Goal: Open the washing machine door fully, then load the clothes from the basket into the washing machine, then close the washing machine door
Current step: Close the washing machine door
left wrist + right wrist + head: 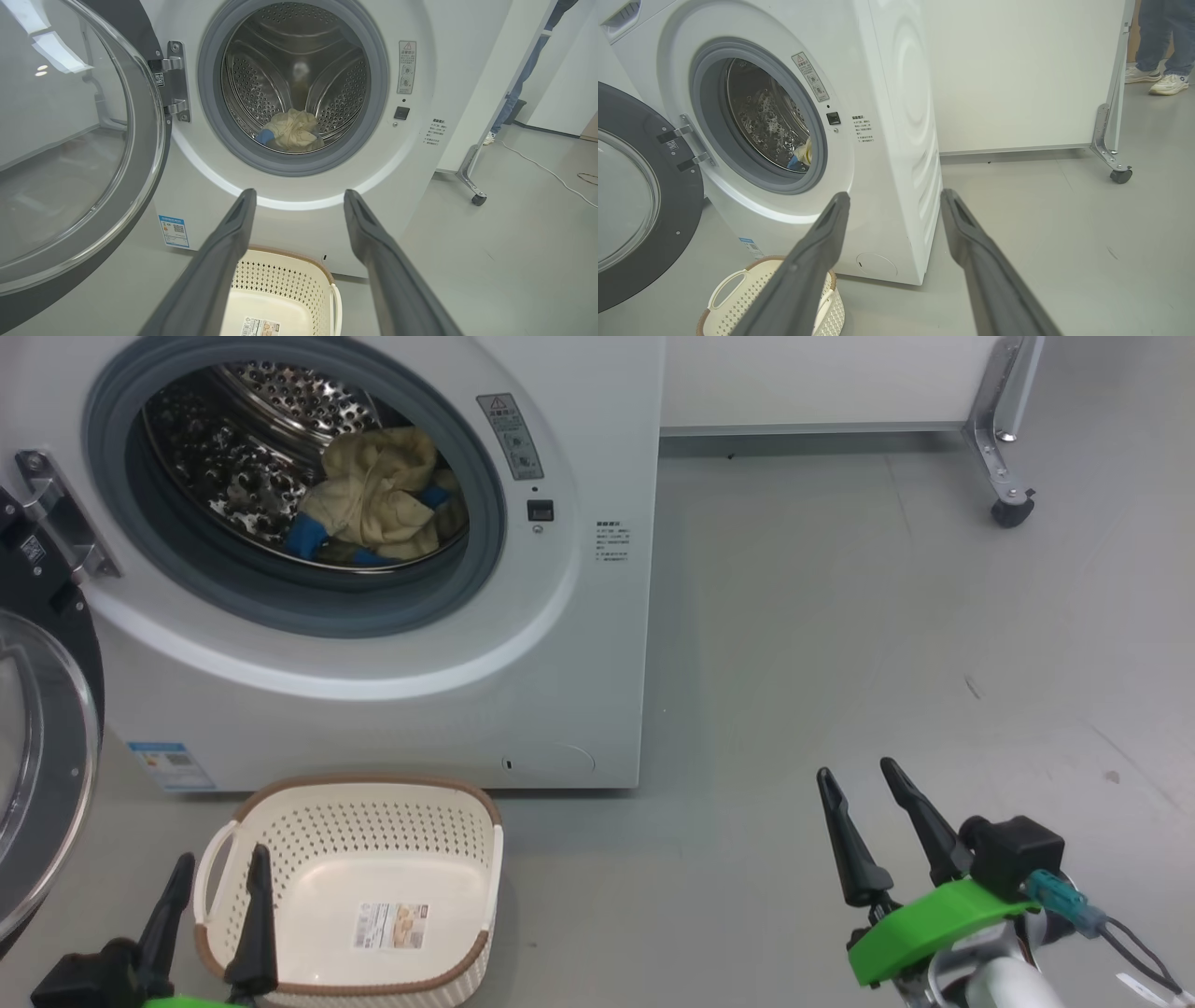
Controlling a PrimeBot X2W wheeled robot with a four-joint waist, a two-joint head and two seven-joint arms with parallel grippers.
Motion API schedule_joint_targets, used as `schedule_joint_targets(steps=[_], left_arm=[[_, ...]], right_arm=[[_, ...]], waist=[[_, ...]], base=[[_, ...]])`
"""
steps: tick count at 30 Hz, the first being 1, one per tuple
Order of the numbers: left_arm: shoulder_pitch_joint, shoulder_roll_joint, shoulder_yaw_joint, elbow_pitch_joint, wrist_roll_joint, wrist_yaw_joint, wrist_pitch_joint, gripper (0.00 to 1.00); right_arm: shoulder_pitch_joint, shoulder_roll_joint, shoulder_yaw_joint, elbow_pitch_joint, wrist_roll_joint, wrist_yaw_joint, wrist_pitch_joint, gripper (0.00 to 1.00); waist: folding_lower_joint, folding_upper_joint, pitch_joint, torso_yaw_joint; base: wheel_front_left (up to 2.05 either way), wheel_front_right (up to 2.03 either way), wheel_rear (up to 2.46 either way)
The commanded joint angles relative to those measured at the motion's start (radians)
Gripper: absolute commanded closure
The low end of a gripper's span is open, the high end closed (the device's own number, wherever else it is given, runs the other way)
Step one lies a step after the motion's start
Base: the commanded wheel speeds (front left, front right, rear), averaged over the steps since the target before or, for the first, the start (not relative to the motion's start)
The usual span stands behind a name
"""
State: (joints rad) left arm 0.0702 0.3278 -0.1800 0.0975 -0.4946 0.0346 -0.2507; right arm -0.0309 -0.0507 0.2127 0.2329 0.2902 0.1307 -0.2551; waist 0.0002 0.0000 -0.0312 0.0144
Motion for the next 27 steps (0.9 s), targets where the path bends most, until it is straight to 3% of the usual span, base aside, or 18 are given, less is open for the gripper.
schedule_joint_targets(steps=[1, 17, 27], left_arm=[[-0.048, 0.012, 0.05, -0.03, -0.004, -0.002, -0.011, 0.0], [-0.049, 0.013, 0.052, -0.027, -0.006, -0.009, -0.011, 0.0], [-0.051, 0.018, 0.051, -0.023, -0.002, -0.014, -0.011, 0.0]], right_arm=[[-0.056, 0.001, 0.017, -0.029, -0.002, 0.0, -0.007, 0.0], [-0.058, 0.001, 0.017, -0.024, 0.005, 0.0, -0.007, 0.0], [-0.056, 0.001, 0.018, -0.025, 0.007, 0.0, -0.007, 0.0]], waist=[[-0.0002, 0.0, 0.0, 0.001], [-0.0002, 0.0, -0.002, 0.01], [-0.0002, 0.0, 0.004, 0.017]], base=[[-1.57, 1.57, 0.0], [-1.99, 1.99, 0.01], [-0.91, 0.91, 0.0]])
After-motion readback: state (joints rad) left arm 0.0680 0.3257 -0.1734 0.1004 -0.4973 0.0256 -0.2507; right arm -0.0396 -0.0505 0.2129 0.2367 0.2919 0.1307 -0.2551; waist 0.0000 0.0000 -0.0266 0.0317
